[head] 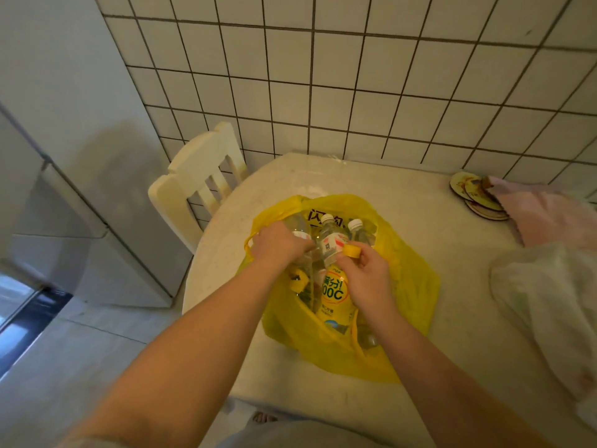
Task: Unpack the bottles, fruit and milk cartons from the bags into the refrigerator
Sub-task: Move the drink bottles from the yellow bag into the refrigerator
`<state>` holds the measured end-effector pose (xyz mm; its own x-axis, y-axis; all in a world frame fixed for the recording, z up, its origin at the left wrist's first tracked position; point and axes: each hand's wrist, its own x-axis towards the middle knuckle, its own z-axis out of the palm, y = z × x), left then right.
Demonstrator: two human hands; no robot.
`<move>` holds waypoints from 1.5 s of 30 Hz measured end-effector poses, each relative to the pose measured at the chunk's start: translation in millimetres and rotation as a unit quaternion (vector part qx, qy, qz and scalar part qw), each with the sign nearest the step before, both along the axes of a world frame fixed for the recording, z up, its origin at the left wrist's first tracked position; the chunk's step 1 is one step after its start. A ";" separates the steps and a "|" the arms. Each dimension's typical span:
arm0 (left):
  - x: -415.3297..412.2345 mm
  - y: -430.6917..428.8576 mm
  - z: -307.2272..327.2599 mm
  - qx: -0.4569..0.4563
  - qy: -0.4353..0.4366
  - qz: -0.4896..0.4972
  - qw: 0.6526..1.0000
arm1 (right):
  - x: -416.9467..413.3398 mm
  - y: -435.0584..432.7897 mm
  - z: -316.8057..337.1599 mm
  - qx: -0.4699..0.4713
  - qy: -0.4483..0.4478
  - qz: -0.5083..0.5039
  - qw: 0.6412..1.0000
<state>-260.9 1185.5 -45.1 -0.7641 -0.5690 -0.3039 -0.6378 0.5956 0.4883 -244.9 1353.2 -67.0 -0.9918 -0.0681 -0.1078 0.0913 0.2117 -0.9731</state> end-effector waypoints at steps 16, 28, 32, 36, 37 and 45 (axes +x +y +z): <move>98.8 9.6 49.3 0.157 0.271 -0.068 0.947 | 26.6 51.6 86.7 -0.195 0.174 -0.038 0.965; 135.9 36.3 61.9 0.333 0.197 -0.029 0.922 | 36.9 69.8 125.9 -0.221 0.208 0.000 0.953; 142.7 48.4 51.4 0.428 0.144 0.017 0.892 | 51.3 75.3 123.9 -0.213 0.209 -0.002 0.955; 154.4 58.2 44.8 0.531 0.114 0.052 0.838 | 70.7 79.1 122.6 -0.201 0.210 -0.013 0.957; 159.5 58.5 43.7 0.550 0.103 0.053 0.827 | 77.0 79.0 122.7 -0.199 0.209 -0.014 0.957; 245.1 25.3 34.3 0.601 -0.006 0.060 0.797 | 152.3 53.9 113.3 -0.201 0.195 0.011 0.960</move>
